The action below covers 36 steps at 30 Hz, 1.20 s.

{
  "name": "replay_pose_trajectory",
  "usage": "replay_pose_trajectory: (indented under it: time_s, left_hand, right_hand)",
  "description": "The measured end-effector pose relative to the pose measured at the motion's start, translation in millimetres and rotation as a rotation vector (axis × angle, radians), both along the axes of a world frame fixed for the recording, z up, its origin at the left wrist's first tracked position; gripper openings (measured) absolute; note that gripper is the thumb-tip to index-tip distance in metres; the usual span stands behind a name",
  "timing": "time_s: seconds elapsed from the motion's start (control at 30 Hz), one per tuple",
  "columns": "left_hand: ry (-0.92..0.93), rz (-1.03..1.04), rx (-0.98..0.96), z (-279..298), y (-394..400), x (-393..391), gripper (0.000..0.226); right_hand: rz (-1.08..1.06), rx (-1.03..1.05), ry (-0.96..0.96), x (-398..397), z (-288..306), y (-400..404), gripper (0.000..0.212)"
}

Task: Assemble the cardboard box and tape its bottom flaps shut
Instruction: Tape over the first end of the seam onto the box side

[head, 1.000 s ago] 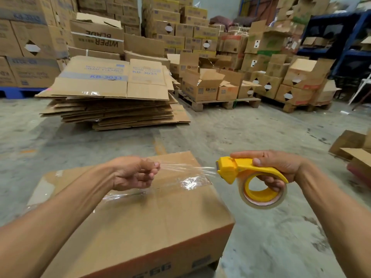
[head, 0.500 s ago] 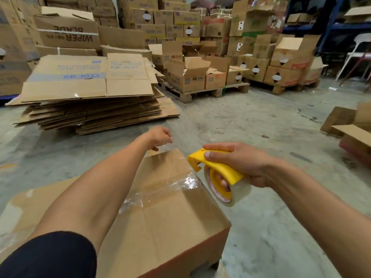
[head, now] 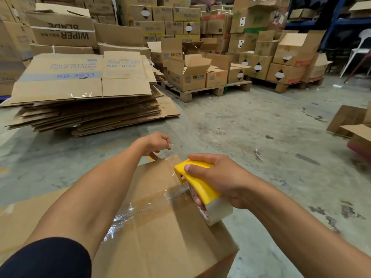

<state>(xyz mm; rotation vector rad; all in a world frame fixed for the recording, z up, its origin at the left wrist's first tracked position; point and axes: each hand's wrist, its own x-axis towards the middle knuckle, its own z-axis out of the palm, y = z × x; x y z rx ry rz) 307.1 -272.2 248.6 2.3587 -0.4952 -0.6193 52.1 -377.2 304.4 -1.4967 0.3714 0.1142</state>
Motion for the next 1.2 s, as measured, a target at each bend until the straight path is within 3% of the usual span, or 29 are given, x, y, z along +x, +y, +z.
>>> replay_pose_trajectory:
  time_s: [0.87,0.97,1.07,1.13,1.2]
  left_hand:
    - [0.049,-0.050,-0.098,-37.9,5.1,3.1,0.010]
    - [-0.005,-0.031,-0.013,-41.2,11.4,5.6,0.065]
    - [-0.084,0.137,-0.412,-37.3,14.9,1.2,0.064]
    - [-0.028,0.155,-0.716,-26.2,17.2,-5.7,0.055]
    - [0.082,0.067,-0.815,-15.2,20.6,-15.1,0.055]
  right_hand:
    - [0.006,-0.020,-0.011,4.7,-5.6,11.8,0.050]
    - [-0.007,-0.011,-0.006,5.3,-6.3,14.1,0.049]
    - [-0.019,0.003,-0.011,5.1,-7.8,16.2,0.048]
    - [-0.026,0.013,-0.012,4.8,-8.7,16.3,0.048]
    - [-0.028,0.011,-0.015,4.4,-8.8,15.9,0.047]
